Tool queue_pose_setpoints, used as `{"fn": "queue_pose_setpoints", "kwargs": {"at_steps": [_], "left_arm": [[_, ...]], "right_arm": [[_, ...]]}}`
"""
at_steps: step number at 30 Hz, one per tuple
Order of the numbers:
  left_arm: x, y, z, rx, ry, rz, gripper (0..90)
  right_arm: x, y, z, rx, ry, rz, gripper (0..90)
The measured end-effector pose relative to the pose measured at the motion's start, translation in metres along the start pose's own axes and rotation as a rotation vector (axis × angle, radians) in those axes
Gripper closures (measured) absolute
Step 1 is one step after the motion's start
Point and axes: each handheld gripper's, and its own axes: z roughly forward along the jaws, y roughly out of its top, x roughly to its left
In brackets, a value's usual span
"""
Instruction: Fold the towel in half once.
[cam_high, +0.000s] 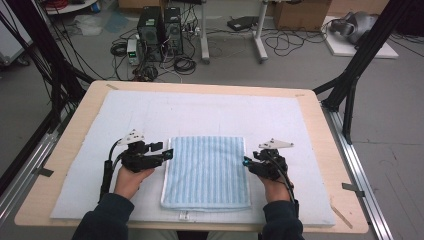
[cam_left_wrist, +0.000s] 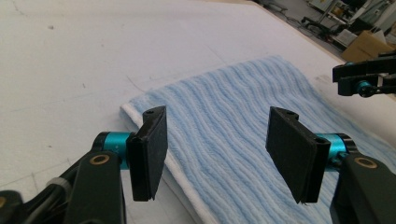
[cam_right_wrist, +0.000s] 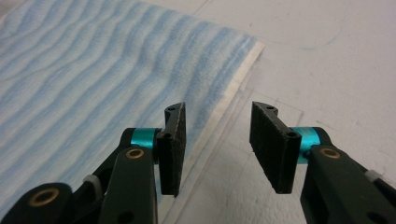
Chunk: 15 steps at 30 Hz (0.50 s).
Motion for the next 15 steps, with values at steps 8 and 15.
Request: {"fn": "queue_pose_setpoints", "kwargs": {"at_steps": [8,15], "left_arm": [[0.015,0.000,0.026,0.063,0.040,-0.027,38.9],[0.016,-0.002,0.046,0.159,0.070,-0.026,43.2]], "right_arm": [[-0.012,0.015,0.026,0.039,-0.008,0.019,52.0],[-0.008,0.017,0.043,0.096,-0.002,-0.020,58.7]]}}
